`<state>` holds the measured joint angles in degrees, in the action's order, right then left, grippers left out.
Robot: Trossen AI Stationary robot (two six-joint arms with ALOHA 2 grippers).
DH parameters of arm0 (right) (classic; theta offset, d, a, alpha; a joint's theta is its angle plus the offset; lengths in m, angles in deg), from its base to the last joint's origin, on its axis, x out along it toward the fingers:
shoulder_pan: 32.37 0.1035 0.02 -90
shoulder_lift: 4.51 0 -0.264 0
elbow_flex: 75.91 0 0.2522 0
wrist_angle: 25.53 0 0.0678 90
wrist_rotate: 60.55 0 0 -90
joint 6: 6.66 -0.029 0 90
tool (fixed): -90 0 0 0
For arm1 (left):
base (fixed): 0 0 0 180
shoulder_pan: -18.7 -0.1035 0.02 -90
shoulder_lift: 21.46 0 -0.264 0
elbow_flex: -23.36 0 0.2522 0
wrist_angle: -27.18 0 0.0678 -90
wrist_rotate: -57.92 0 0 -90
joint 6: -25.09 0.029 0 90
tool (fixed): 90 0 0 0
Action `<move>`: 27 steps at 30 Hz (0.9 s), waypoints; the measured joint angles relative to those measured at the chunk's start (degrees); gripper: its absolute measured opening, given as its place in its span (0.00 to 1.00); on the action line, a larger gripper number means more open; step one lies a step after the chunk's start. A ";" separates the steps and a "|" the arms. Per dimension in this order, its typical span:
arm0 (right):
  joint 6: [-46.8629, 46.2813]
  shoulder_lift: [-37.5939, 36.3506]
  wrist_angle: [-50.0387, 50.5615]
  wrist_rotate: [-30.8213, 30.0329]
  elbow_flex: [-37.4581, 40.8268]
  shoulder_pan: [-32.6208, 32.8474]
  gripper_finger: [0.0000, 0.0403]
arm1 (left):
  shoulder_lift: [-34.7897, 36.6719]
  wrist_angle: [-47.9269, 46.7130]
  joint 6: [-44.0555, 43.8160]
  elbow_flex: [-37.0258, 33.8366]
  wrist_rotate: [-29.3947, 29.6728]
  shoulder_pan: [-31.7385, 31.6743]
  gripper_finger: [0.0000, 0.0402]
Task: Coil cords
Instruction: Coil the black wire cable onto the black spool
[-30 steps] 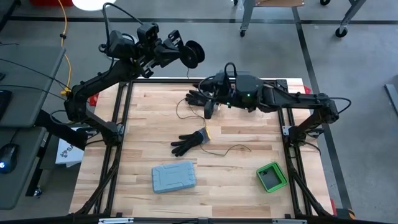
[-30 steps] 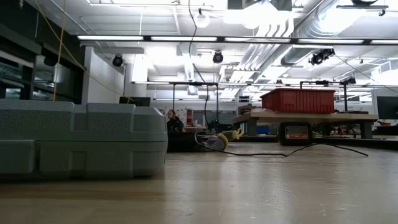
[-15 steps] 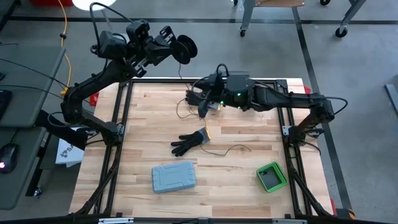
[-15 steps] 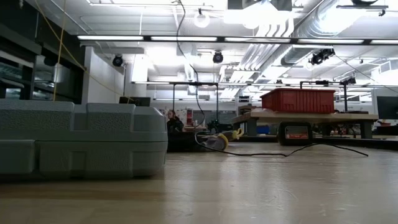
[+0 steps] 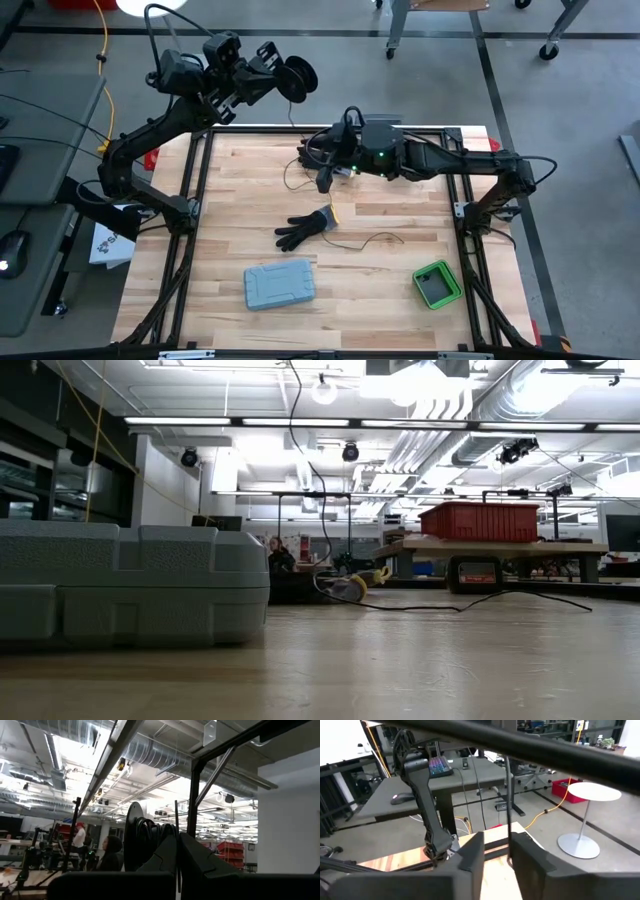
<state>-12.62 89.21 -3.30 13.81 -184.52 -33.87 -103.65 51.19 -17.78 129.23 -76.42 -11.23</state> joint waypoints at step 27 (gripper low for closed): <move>-0.75 -7.60 8.28 -5.63 0.00 5.63 0.00 | 13.35 -50.17 16.09 0.00 -4.05 -14.12 0.00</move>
<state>-13.36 81.60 4.98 8.18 -184.52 -28.24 -90.30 1.02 -1.69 129.23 -80.47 -25.36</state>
